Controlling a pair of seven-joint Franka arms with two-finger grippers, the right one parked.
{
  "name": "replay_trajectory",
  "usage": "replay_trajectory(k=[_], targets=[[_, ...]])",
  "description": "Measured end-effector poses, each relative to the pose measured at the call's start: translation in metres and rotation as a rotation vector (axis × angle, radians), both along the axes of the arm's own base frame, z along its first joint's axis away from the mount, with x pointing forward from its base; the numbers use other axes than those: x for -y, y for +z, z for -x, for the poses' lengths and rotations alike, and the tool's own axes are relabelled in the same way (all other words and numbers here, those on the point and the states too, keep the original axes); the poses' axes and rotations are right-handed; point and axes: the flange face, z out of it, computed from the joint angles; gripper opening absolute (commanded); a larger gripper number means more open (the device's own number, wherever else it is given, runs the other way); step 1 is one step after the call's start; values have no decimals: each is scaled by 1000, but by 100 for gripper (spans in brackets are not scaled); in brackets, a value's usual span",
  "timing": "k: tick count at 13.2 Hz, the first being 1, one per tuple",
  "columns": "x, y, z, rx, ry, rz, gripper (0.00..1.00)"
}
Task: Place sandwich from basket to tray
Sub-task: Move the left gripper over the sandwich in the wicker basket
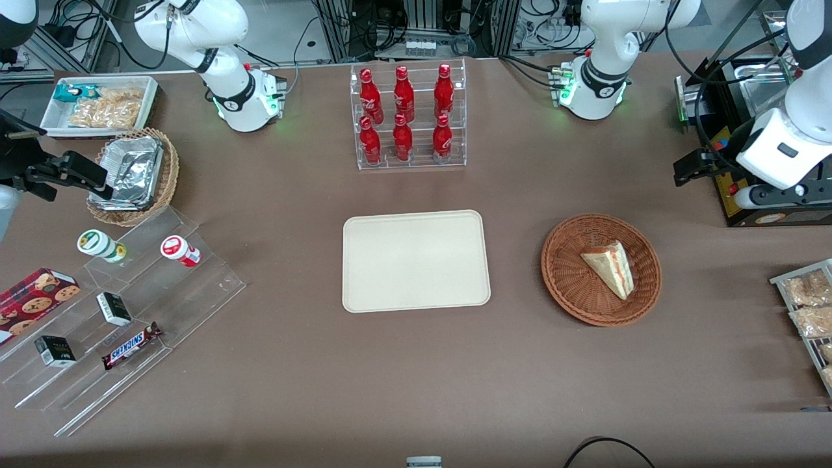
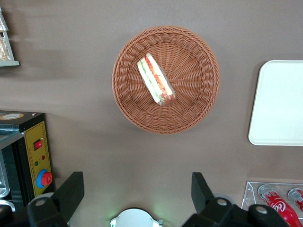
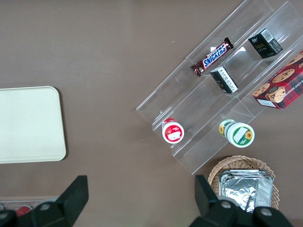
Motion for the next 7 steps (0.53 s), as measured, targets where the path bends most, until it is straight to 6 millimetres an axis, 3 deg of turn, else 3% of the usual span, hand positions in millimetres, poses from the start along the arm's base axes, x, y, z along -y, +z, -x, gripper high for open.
replay_trajectory(k=[4, 7], targets=[[9, -11, -3, -4, -21, 0, 100], [9, -51, -8, -24, -23, -1, 100]])
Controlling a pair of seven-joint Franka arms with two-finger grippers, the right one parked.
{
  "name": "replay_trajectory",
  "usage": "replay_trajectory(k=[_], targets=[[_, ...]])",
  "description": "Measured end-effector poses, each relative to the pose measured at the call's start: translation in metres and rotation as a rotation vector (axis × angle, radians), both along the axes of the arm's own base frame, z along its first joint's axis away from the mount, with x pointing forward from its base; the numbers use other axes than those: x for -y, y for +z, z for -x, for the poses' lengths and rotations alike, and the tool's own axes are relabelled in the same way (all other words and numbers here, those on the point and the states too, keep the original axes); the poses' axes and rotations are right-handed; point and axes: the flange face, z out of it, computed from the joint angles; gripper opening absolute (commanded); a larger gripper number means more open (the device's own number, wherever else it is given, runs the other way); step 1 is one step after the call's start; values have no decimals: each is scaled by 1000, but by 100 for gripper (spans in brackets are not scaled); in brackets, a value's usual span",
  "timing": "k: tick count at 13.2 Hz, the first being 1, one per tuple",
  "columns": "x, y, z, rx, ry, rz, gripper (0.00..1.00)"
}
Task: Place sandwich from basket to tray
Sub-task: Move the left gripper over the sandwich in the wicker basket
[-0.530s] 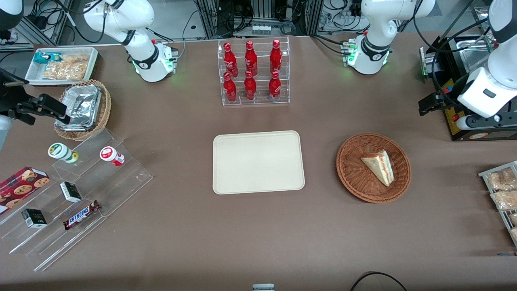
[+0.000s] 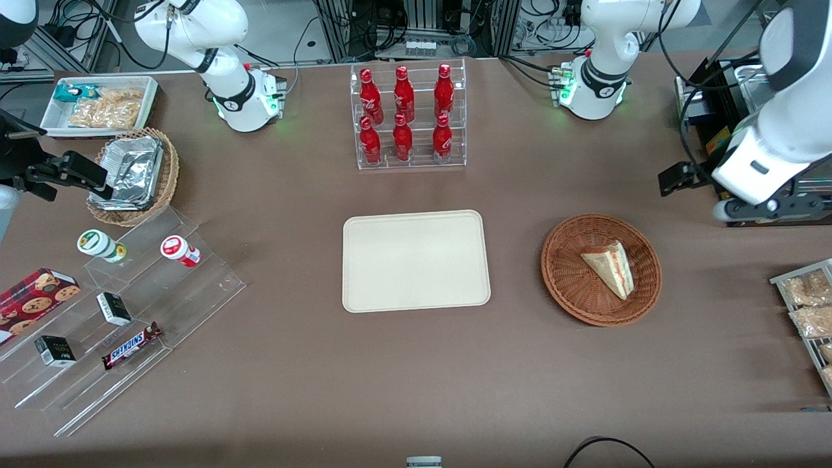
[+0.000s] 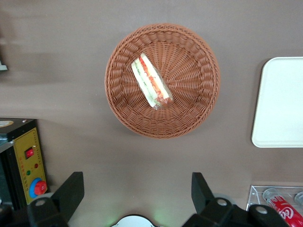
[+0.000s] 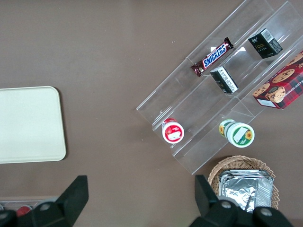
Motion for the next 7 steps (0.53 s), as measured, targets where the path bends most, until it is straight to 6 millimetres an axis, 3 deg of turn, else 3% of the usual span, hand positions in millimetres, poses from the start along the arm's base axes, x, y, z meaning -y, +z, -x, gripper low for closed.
replay_trajectory(k=[4, 7], targets=[[1, -75, -7, 3, -2, 2, 100], [0, -139, 0, 50, -4, 8, 100]])
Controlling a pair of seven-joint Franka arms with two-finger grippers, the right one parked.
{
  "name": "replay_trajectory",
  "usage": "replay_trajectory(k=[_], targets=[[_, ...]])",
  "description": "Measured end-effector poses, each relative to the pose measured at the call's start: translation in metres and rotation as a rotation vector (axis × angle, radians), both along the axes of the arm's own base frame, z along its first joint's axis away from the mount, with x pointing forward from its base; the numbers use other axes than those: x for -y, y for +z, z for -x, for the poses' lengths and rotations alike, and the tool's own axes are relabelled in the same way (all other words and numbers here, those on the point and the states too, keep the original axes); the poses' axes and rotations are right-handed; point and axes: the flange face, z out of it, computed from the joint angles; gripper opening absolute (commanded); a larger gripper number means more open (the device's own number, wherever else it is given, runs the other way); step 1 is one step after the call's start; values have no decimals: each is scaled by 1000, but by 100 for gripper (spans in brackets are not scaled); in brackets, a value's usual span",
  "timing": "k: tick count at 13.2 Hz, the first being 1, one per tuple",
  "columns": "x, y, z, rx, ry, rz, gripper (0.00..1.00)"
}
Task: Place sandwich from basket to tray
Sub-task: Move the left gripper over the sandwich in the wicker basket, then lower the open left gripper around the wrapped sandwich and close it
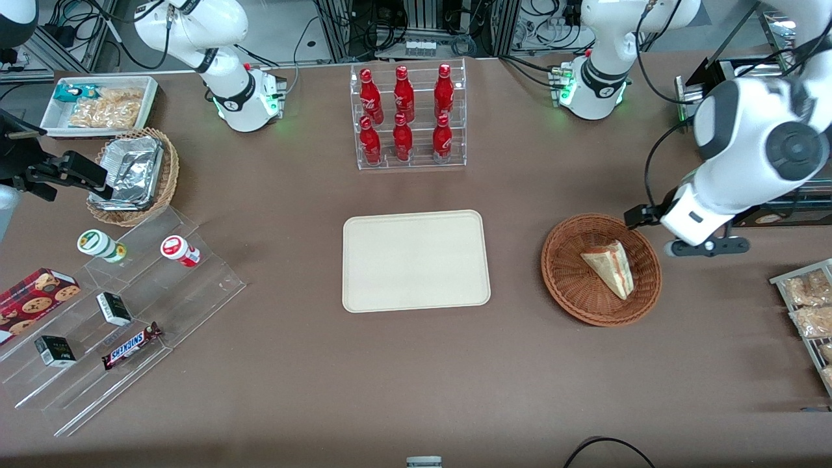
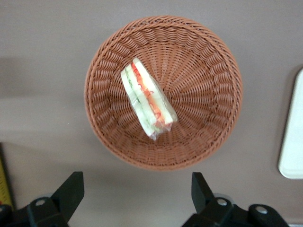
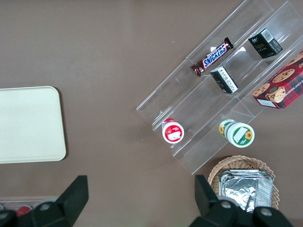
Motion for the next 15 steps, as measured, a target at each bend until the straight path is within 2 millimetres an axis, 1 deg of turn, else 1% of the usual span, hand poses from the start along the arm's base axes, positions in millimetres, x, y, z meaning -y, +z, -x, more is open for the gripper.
replay_trajectory(k=[2, 3, 4, 6, 9, 12, 15], targets=[[-1, -36, 10, 42, -1, 5, 100], [-1, -49, 15, 56, -2, 7, 100], [-2, -57, 18, 58, -1, 7, 100], [-2, -61, 21, 55, 32, 4, 100], [-2, -65, 19, 69, 213, -8, 100], [0, -84, 13, 84, 447, -21, 100], [1, -100, 10, 86, 600, -24, 100]])
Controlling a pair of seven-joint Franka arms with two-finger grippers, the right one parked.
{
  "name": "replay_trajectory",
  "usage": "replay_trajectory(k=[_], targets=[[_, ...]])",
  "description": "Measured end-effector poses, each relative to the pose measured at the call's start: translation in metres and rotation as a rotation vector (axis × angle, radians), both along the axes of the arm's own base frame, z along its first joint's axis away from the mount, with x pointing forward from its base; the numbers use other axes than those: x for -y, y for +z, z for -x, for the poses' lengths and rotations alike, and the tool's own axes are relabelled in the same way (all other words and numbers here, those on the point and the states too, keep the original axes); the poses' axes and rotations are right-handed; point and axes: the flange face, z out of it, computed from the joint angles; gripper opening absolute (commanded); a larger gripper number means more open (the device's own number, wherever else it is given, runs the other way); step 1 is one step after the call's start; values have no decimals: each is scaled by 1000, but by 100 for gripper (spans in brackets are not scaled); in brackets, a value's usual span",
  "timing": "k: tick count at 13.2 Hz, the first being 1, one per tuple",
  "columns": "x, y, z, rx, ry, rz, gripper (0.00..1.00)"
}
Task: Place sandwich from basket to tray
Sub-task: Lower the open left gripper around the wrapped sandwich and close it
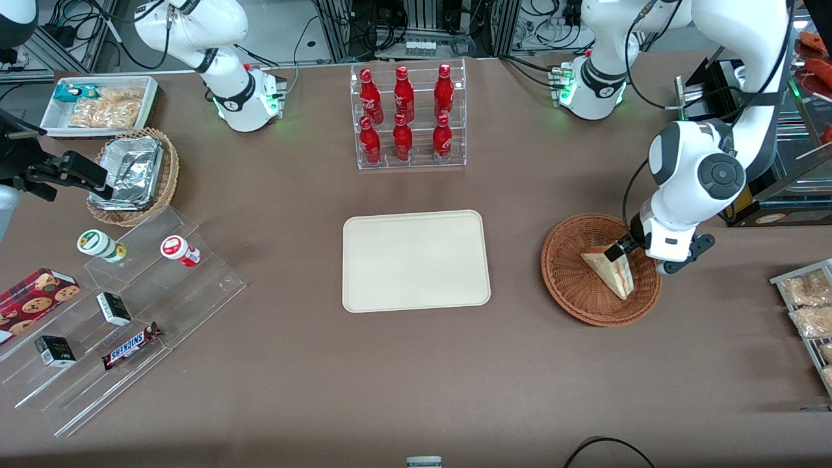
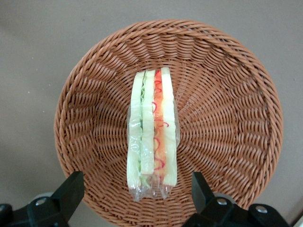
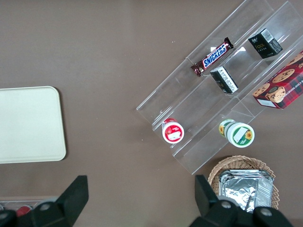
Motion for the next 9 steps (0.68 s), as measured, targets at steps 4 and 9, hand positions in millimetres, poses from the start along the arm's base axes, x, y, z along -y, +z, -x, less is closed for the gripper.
replay_trajectory(k=[4, 9], targets=[[5, -16, -3, 4, 105, 32, 100], [10, -46, -4, -11, 110, 33, 95]])
